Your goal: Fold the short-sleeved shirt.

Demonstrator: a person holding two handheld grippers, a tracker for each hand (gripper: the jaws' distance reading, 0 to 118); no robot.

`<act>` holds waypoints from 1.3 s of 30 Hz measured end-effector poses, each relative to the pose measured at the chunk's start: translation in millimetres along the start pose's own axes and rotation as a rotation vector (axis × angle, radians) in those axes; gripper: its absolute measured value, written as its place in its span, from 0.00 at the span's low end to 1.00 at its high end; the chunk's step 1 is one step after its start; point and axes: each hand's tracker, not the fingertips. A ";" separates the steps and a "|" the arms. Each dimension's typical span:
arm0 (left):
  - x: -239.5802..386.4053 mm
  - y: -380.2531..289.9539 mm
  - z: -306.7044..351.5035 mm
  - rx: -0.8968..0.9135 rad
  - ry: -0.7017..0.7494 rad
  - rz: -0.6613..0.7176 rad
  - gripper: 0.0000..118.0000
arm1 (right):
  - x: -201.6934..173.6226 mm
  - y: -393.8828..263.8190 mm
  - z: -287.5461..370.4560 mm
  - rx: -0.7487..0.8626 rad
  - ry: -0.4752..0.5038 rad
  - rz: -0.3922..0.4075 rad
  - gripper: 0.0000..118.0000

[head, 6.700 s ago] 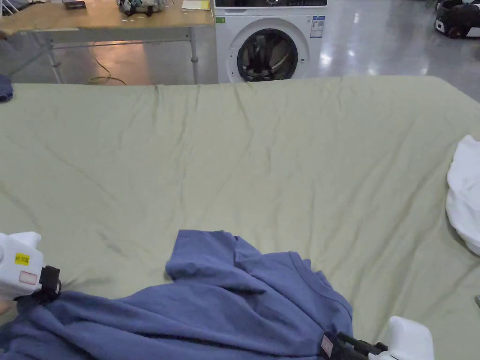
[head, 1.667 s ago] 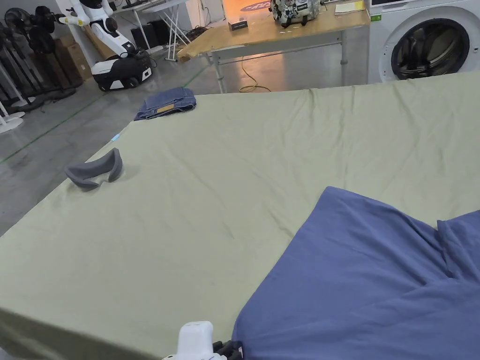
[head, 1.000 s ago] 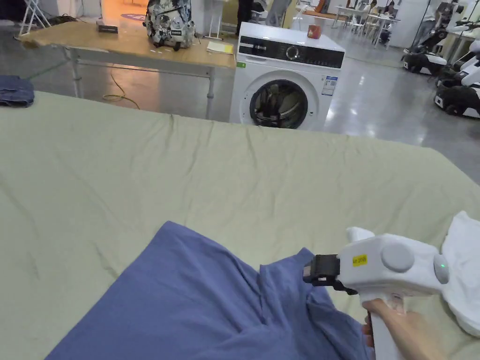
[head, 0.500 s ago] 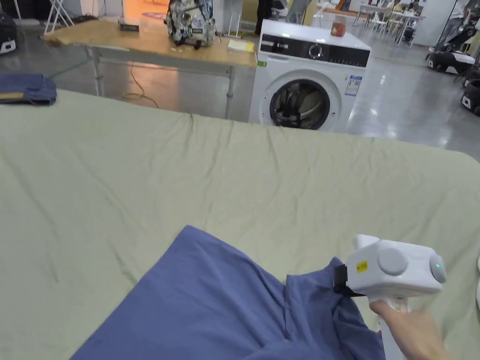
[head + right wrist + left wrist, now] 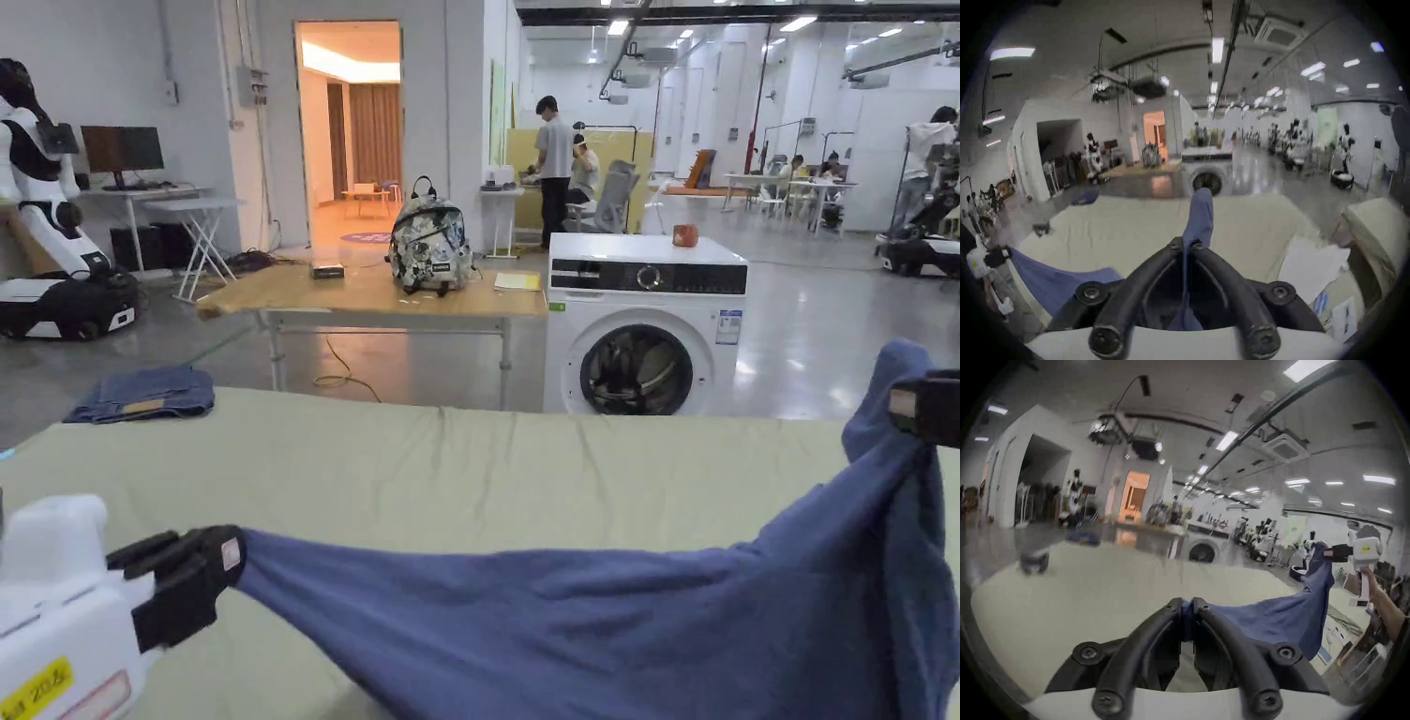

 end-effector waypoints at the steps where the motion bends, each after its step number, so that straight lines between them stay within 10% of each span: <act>1: 0.8 20.1 -9.5 0.019 -0.004 -0.023 0.02 | 2.0 19.9 0.0 0.014 -0.026 0.021 0.01; 18: 11.5 259.4 -187.5 0.124 0.117 -0.134 0.02 | 10.1 235.5 -130.0 0.210 -0.197 0.065 0.01; 30: 3.5 266.8 -257.6 0.103 0.183 -0.191 0.02 | -20.7 284.6 -171.2 0.262 -0.239 0.112 0.01; 39: -20.5 180.6 -256.4 -0.004 0.151 -0.119 0.02 | -16.5 185.9 -186.4 0.167 -0.108 0.102 0.01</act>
